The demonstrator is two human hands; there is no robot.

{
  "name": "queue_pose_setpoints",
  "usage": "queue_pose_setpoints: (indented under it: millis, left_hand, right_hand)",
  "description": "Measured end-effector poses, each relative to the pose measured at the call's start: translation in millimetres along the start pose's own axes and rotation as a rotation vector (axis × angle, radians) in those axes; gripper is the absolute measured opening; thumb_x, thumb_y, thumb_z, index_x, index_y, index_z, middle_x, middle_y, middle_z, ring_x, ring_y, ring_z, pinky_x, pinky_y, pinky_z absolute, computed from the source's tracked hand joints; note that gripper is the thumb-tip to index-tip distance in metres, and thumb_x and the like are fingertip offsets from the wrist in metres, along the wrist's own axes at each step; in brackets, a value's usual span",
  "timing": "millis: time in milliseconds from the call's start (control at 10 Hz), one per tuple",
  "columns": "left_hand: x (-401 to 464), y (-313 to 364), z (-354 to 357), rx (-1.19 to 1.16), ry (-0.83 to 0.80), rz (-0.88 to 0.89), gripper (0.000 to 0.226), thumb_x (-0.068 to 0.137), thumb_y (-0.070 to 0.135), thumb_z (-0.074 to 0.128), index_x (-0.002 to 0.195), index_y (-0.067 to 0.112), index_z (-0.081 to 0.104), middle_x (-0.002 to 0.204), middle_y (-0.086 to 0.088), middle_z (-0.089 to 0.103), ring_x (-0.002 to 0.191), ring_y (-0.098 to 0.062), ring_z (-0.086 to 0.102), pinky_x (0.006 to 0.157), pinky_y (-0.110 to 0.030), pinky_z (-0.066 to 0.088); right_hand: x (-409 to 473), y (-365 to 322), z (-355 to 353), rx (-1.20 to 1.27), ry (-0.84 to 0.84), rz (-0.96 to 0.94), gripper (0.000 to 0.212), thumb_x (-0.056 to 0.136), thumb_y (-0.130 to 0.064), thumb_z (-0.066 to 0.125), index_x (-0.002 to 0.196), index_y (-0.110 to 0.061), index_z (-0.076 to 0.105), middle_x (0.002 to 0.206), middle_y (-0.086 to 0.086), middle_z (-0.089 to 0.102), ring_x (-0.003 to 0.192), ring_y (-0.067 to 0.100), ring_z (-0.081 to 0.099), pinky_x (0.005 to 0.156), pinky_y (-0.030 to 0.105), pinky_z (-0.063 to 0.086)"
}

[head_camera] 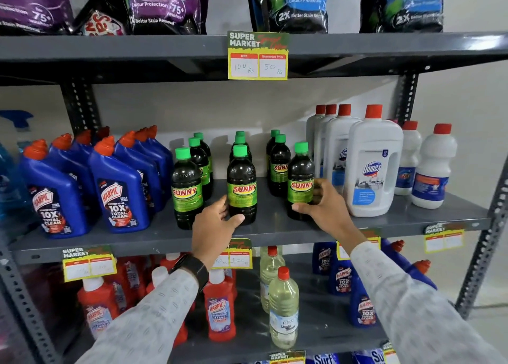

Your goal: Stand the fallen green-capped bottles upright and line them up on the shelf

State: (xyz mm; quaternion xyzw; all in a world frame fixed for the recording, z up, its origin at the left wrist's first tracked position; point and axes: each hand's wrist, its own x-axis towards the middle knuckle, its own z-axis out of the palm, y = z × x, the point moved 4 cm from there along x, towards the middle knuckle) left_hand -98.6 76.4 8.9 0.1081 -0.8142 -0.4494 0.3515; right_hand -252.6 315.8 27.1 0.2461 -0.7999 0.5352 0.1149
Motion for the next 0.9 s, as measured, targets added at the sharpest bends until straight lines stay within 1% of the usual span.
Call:
queue_pose_setpoints:
  millis: [100, 200, 300, 400, 500, 600, 700, 800, 900]
  left_hand:
    - [0.1, -0.4, 0.8, 0.014, 0.014, 0.004, 0.069, 0.086, 0.017, 0.079, 0.149, 0.02, 0.052, 0.139, 0.001, 0.067, 0.114, 0.003, 0.06, 0.1, -0.013, 0.044]
    - [0.7, -1.1, 2.5, 0.032, 0.027, 0.006, 0.068, 0.086, 0.017, 0.078, 0.149, 0.02, 0.053, 0.138, 0.001, 0.068, 0.112, 0.004, 0.059, 0.092, -0.005, 0.041]
    - [0.4, -2.3, 3.1, 0.037, 0.035, -0.001, 0.069, 0.086, 0.017, 0.079, 0.15, 0.02, 0.052, 0.139, 0.0, 0.067, 0.114, 0.003, 0.059, 0.094, -0.007, 0.042]
    - [-0.6, -2.2, 3.5, 0.032, 0.042, -0.006, 0.07, 0.086, 0.019, 0.079, 0.15, 0.02, 0.052, 0.139, 0.002, 0.067, 0.115, 0.003, 0.06, 0.103, -0.019, 0.046]
    - [-1.9, -2.4, 4.8, 0.04, 0.043, 0.006, 0.068, 0.085, 0.019, 0.079, 0.148, 0.022, 0.054, 0.132, 0.01, 0.068, 0.102, 0.02, 0.057, 0.102, -0.02, 0.049]
    - [-1.6, -5.5, 6.5, 0.036, 0.051, -0.007, 0.07, 0.084, 0.021, 0.08, 0.149, 0.02, 0.052, 0.134, 0.005, 0.069, 0.093, 0.032, 0.051, 0.094, -0.01, 0.045]
    - [-2.5, -4.6, 5.9, 0.051, 0.043, -0.024, 0.071, 0.084, 0.021, 0.08, 0.149, 0.018, 0.051, 0.138, 0.001, 0.068, 0.098, 0.027, 0.053, 0.097, -0.013, 0.045]
    - [-6.1, -0.9, 3.8, 0.055, 0.053, -0.06, 0.077, 0.086, 0.025, 0.079, 0.154, 0.013, 0.044, 0.144, -0.006, 0.064, 0.119, 0.0, 0.061, 0.106, -0.026, 0.048]
    - [-13.3, 14.9, -4.6, 0.18, 0.189, 0.008, 0.075, 0.091, 0.034, 0.072, 0.157, 0.015, 0.039, 0.138, -0.009, 0.068, 0.117, -0.01, 0.065, 0.101, -0.032, 0.053]
  right_hand:
    - [-3.4, -4.8, 6.9, 0.013, -0.028, -0.019, 0.083, 0.071, -0.026, 0.096, 0.139, -0.013, 0.05, 0.122, -0.002, 0.069, 0.111, 0.015, 0.066, 0.096, 0.029, 0.051]
    - [-5.7, -7.4, 11.6, 0.022, -0.045, -0.05, 0.08, 0.072, -0.025, 0.095, 0.138, -0.013, 0.051, 0.124, 0.0, 0.07, 0.112, 0.015, 0.067, 0.101, 0.033, 0.052]
    - [-6.9, -8.3, 13.1, 0.02, -0.057, -0.063, 0.079, 0.074, -0.024, 0.094, 0.14, -0.012, 0.051, 0.126, 0.002, 0.071, 0.115, 0.016, 0.066, 0.103, 0.035, 0.052]
    - [-6.1, -6.4, 12.7, 0.021, -0.066, -0.062, 0.08, 0.075, -0.024, 0.093, 0.141, -0.012, 0.05, 0.127, 0.002, 0.07, 0.116, 0.016, 0.066, 0.104, 0.035, 0.051]
    - [-6.4, -4.4, 12.9, 0.015, -0.076, -0.048, 0.08, 0.077, -0.023, 0.092, 0.143, -0.012, 0.049, 0.131, 0.003, 0.069, 0.119, 0.017, 0.065, 0.106, 0.036, 0.05]
    - [-3.8, -1.8, 13.1, 0.003, -0.073, -0.049, 0.081, 0.078, -0.023, 0.092, 0.145, -0.012, 0.047, 0.133, 0.004, 0.069, 0.121, 0.018, 0.064, 0.108, 0.04, 0.049]
    - [-4.2, -0.9, 12.4, -0.01, -0.078, -0.038, 0.083, 0.077, -0.024, 0.092, 0.146, -0.013, 0.047, 0.133, 0.003, 0.069, 0.121, 0.017, 0.064, 0.108, 0.037, 0.049]
    - [-5.9, -0.6, 11.8, 0.015, -0.093, -0.034, 0.085, 0.078, -0.027, 0.091, 0.148, -0.015, 0.045, 0.134, 0.002, 0.068, 0.124, 0.017, 0.063, 0.104, 0.028, 0.046]
    - [-10.3, -7.3, 7.4, 0.054, -0.098, -0.024, 0.096, 0.081, -0.032, 0.089, 0.158, -0.016, 0.034, 0.149, 0.003, 0.059, 0.137, 0.021, 0.054, 0.115, 0.038, 0.041]
